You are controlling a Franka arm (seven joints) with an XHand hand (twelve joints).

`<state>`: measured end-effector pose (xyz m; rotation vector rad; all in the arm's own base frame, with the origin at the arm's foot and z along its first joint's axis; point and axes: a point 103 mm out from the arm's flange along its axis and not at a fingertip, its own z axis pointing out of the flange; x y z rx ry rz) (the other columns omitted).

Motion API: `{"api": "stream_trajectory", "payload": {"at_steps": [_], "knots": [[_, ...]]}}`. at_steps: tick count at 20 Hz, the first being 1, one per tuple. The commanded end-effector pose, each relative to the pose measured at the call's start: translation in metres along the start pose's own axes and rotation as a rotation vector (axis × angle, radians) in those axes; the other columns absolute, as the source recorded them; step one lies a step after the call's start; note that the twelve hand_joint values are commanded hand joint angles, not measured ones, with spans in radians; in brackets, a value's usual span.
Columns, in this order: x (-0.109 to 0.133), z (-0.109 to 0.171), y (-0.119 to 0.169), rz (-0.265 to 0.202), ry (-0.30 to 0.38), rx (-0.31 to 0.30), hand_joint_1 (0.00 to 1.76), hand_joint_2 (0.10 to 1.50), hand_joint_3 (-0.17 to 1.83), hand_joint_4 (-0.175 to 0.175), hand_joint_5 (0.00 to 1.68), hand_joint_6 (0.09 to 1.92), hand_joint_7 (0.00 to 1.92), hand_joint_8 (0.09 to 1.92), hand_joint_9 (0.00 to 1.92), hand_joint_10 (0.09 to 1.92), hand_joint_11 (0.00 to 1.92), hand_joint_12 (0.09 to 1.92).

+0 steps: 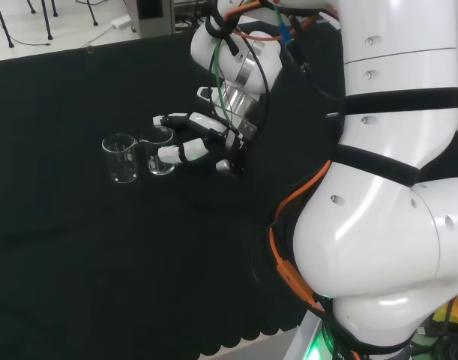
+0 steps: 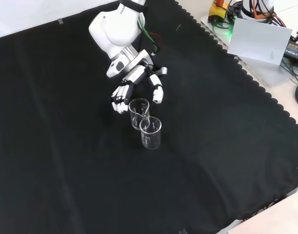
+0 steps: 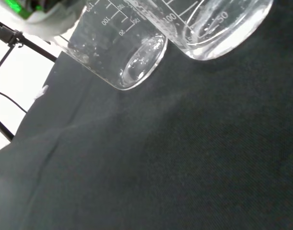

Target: Pick up the beaker on the right.

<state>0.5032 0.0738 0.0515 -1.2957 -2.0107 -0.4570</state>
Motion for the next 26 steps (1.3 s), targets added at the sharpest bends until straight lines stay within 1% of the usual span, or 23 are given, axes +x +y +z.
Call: {"api": "stream_trajectory", "payload": {"at_steps": [1, 5, 9, 21, 26], "knots": [[0.002, 0.003, 0.008, -0.012, 0.039, -0.034, 0.79, 0.52, 0.54, 0.000, 0.43, 0.09, 0.29, 0.49, 0.32, 0.58, 0.00, 1.01], [-0.001, 0.004, 0.010, -0.005, 0.067, -0.044, 0.81, 0.52, 0.55, 0.000, 0.44, 0.09, 0.29, 0.49, 0.33, 0.58, 0.00, 1.02], [-0.003, 0.003, 0.012, -0.015, 0.087, -0.054, 0.82, 0.52, 0.55, -0.001, 0.45, 0.09, 0.29, 0.49, 0.33, 0.58, 0.00, 1.03], [-0.001, 0.012, 0.016, -0.044, 0.097, -0.037, 0.85, 0.52, 0.55, 0.002, 0.48, 0.09, 0.31, 0.49, 0.34, 0.57, 0.00, 1.04], [0.002, 0.015, 0.020, -0.056, 0.112, -0.047, 0.86, 0.52, 0.56, 0.002, 0.49, 0.09, 0.32, 0.49, 0.35, 0.57, 0.00, 1.05]]}}
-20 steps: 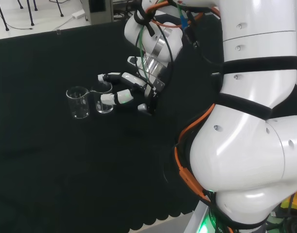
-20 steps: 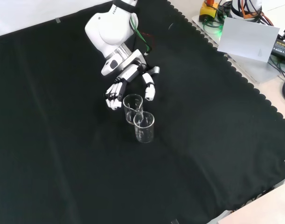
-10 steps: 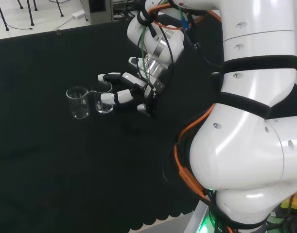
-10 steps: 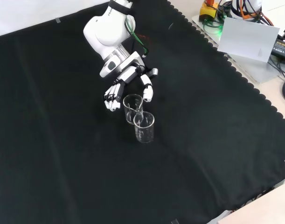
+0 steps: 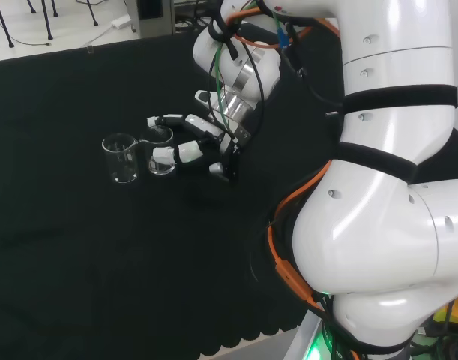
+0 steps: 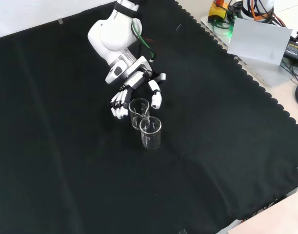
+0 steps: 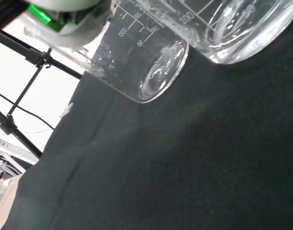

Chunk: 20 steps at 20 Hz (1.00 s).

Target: Pick up the beaker on the right.

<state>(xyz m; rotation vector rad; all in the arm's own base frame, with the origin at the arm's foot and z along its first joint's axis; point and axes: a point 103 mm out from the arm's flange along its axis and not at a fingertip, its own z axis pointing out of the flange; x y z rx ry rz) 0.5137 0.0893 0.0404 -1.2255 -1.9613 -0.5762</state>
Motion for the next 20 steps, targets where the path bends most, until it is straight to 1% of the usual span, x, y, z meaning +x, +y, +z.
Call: {"api": "stream_trajectory", "payload": {"at_steps": [1, 7, 12, 20], "knots": [[0.002, 0.001, 0.004, -0.010, 0.012, -0.011, 0.86, 0.52, 0.56, 0.002, 0.50, 0.09, 0.33, 0.49, 0.35, 0.57, 0.00, 1.05], [0.003, 0.003, 0.009, -0.006, 0.001, -0.016, 0.88, 0.52, 0.56, 0.002, 0.52, 0.09, 0.34, 0.49, 0.36, 0.57, 0.00, 1.07], [-0.002, 0.003, 0.011, 0.000, 0.010, -0.020, 0.90, 0.52, 0.57, 0.002, 0.54, 0.09, 0.34, 0.49, 0.36, 0.56, 0.00, 1.07], [-0.004, 0.004, 0.015, 0.006, 0.003, -0.028, 0.92, 0.52, 0.57, 0.002, 0.58, 0.09, 0.35, 0.49, 0.37, 0.56, 0.00, 1.08]]}}
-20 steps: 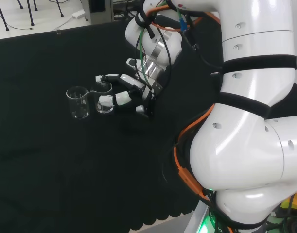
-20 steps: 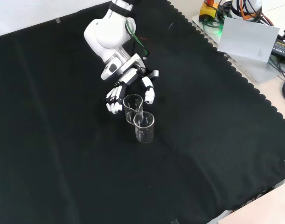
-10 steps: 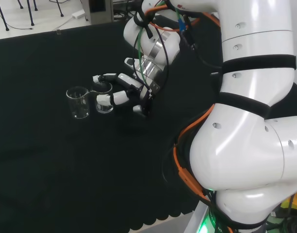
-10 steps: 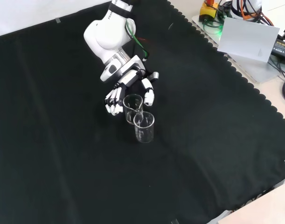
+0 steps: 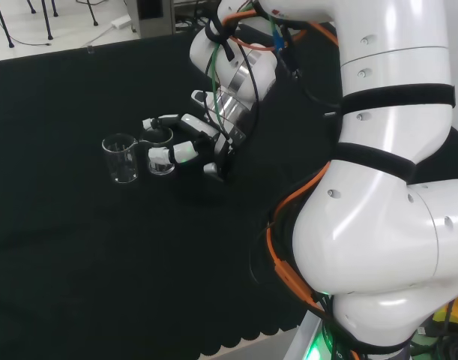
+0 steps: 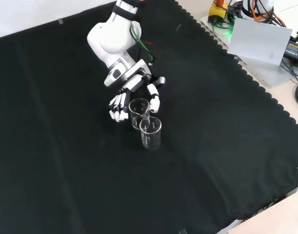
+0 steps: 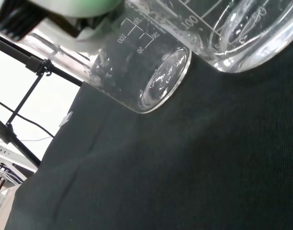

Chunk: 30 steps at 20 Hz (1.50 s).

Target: Pick up the beaker on the right.

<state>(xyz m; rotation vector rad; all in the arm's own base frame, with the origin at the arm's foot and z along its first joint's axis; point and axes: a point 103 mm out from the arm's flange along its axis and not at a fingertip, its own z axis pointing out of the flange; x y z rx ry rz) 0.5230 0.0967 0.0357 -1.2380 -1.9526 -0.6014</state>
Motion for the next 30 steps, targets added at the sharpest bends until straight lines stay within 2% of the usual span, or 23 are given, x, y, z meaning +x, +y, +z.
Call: {"api": "stream_trajectory", "payload": {"at_steps": [1, 4, 13, 18, 19, 20, 22, 25, 30], "knots": [[-0.003, -0.001, 0.003, 0.005, -0.001, -0.009, 0.92, 0.52, 0.57, 0.002, 0.58, 0.09, 0.35, 0.49, 0.37, 0.56, 0.00, 1.08], [-0.001, 0.007, 0.007, 0.008, 0.004, -0.017, 0.92, 0.53, 0.58, 0.001, 0.58, 0.09, 0.36, 0.49, 0.37, 0.56, 0.00, 1.08], [-0.004, 0.002, 0.010, 0.018, 0.036, -0.027, 0.89, 0.55, 0.60, 0.004, 0.64, 0.12, 0.39, 0.49, 0.40, 0.56, 0.00, 1.12], [0.000, 0.003, 0.010, 0.038, 0.036, -0.071, 0.83, 0.74, 0.50, 0.038, 0.94, 0.60, 0.55, 0.48, 0.55, 0.55, 0.01, 1.30], [0.001, 0.003, 0.010, 0.041, 0.029, -0.083, 0.91, 0.81, 0.42, 0.088, 1.00, 0.71, 0.60, 0.49, 0.58, 0.55, 0.04, 1.32], [0.002, 0.002, 0.010, 0.042, 0.018, -0.094, 0.97, 0.86, 0.35, 0.128, 1.05, 0.77, 0.66, 0.50, 0.62, 0.55, 0.08, 1.32], [0.005, -0.002, 0.011, 0.043, -0.003, -0.118, 1.04, 0.89, 0.30, 0.164, 1.12, 0.78, 0.80, 0.50, 0.71, 0.54, 0.20, 1.29], [0.010, -0.011, 0.011, 0.038, -0.045, -0.148, 1.08, 0.86, 0.32, 0.175, 1.21, 0.68, 1.14, 0.43, 0.97, 0.46, 0.50, 1.19], [0.016, -0.031, 0.010, 0.035, -0.112, -0.174, 1.11, 0.79, 0.40, 0.175, 1.28, 0.57, 1.50, 0.24, 1.41, 0.27, 1.02, 0.94]]}}
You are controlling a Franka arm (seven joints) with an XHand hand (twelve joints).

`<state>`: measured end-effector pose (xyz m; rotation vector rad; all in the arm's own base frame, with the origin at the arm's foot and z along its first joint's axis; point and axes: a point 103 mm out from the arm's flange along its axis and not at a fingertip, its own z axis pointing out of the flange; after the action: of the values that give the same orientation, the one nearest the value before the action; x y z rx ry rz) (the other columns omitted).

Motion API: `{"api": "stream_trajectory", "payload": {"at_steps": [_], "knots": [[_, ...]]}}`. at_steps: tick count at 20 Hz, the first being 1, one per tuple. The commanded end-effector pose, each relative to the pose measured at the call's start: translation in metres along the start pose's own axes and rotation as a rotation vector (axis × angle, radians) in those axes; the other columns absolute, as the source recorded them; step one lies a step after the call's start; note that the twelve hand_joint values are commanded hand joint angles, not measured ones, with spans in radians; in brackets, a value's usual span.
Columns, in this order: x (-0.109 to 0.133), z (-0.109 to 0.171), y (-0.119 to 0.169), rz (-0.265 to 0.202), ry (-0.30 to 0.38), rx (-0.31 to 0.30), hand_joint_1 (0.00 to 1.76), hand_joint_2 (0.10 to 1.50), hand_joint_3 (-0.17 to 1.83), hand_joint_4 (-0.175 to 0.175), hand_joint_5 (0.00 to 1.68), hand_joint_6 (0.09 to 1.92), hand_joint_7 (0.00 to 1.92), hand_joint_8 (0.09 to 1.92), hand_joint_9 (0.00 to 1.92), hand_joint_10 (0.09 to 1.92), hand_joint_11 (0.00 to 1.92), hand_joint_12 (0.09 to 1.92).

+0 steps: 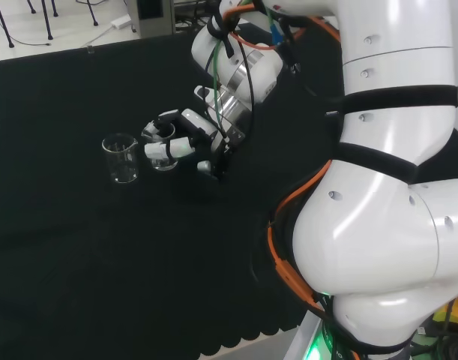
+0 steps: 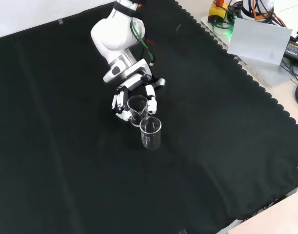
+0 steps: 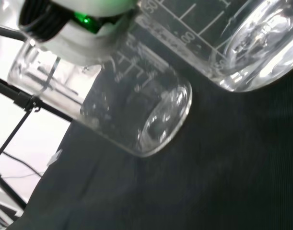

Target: Pick up the beaker on the right.

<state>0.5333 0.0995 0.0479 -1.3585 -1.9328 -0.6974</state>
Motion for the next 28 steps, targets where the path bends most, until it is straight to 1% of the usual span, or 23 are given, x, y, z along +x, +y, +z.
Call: {"api": "stream_trajectory", "payload": {"at_steps": [1, 4, 9, 16, 28], "knots": [[0.009, -0.025, 0.002, -0.007, -0.098, -0.051, 1.11, 0.77, 0.43, 0.175, 1.29, 0.56, 1.55, 0.21, 1.46, 0.24, 1.09, 0.89], [0.012, -0.033, 0.002, -0.012, -0.131, -0.045, 1.12, 0.73, 0.50, 0.175, 1.32, 0.53, 1.65, 0.14, 1.56, 0.17, 1.20, 0.82], [0.016, -0.043, -0.002, -0.017, -0.166, -0.019, 1.13, 0.66, 0.60, 0.175, 1.35, 0.52, 1.72, 0.09, 1.62, 0.11, 1.24, 0.80], [0.025, -0.057, -0.008, -0.024, -0.197, 0.014, 1.14, 0.63, 0.65, 0.175, 1.35, 0.53, 1.74, 0.09, 1.64, 0.09, 1.24, 0.80], [0.051, -0.065, -0.015, -0.017, -0.290, 0.082, 1.14, 0.63, 0.66, 0.175, 1.35, 0.54, 1.75, 0.09, 1.65, 0.09, 1.25, 0.80]]}}
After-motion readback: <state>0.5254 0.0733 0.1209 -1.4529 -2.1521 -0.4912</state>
